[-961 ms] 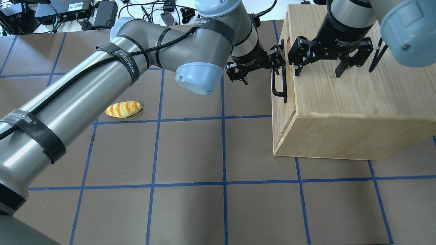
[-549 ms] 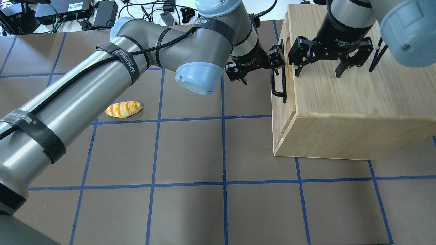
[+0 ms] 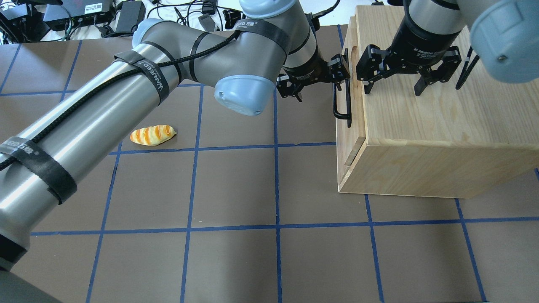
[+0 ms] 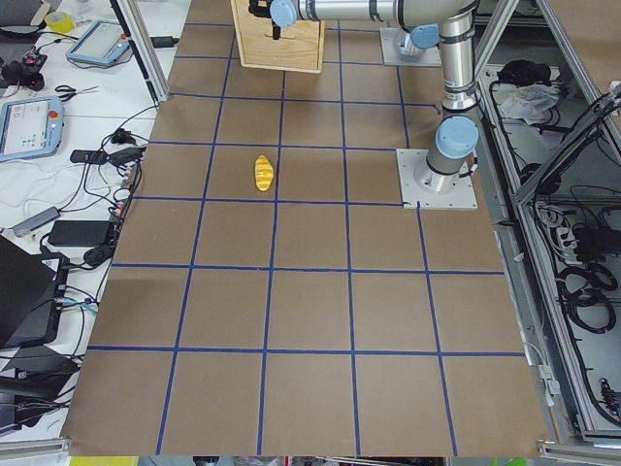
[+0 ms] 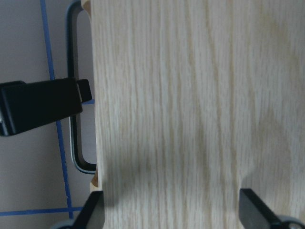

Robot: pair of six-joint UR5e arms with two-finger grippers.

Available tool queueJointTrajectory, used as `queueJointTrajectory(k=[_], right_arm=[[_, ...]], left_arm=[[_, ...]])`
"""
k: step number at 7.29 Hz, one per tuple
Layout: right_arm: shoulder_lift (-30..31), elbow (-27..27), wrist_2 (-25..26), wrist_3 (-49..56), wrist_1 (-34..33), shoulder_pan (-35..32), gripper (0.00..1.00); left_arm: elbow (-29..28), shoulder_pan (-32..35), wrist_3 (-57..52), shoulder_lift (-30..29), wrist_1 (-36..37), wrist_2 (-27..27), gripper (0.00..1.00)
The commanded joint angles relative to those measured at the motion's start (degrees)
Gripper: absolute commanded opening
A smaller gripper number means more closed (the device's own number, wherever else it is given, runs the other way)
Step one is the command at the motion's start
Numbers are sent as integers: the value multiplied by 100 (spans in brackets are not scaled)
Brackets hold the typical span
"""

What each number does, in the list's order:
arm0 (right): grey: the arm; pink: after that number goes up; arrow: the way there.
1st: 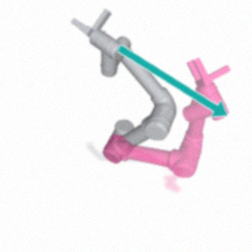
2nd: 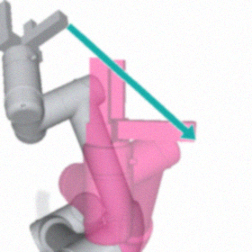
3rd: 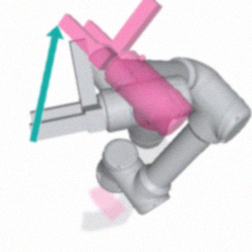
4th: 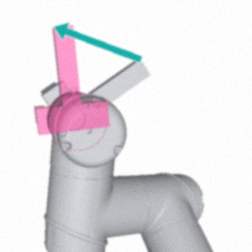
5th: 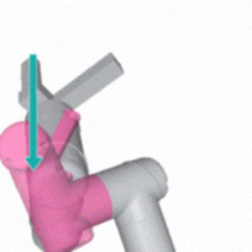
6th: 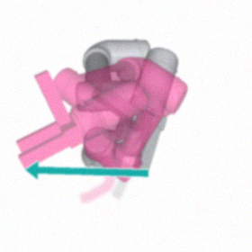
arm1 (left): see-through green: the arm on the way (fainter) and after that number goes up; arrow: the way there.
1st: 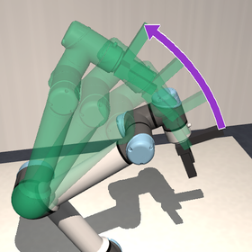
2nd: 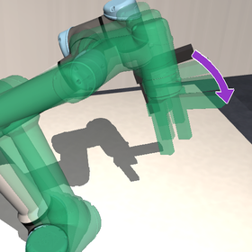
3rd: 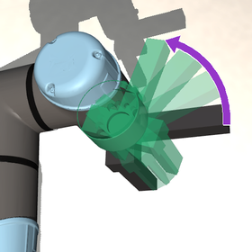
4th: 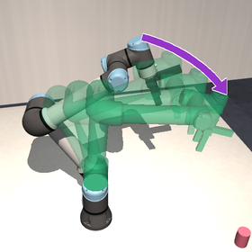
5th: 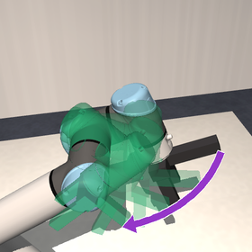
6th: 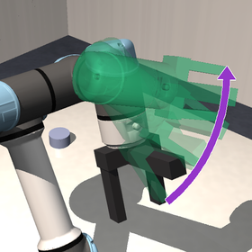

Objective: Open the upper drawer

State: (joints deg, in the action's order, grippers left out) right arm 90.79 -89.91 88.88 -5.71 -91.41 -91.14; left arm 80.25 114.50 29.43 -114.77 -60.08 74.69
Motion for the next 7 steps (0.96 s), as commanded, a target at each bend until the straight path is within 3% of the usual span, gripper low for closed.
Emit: queueJointTrajectory(k=[1,7], right_arm=[[0,0,7,0,0,0,100],[0,0,-2,0,0,0,100]], left_arm=[[-1,-24,-60,25,-57,72,100],[-1,-121,-289,78,-92,378,100]])
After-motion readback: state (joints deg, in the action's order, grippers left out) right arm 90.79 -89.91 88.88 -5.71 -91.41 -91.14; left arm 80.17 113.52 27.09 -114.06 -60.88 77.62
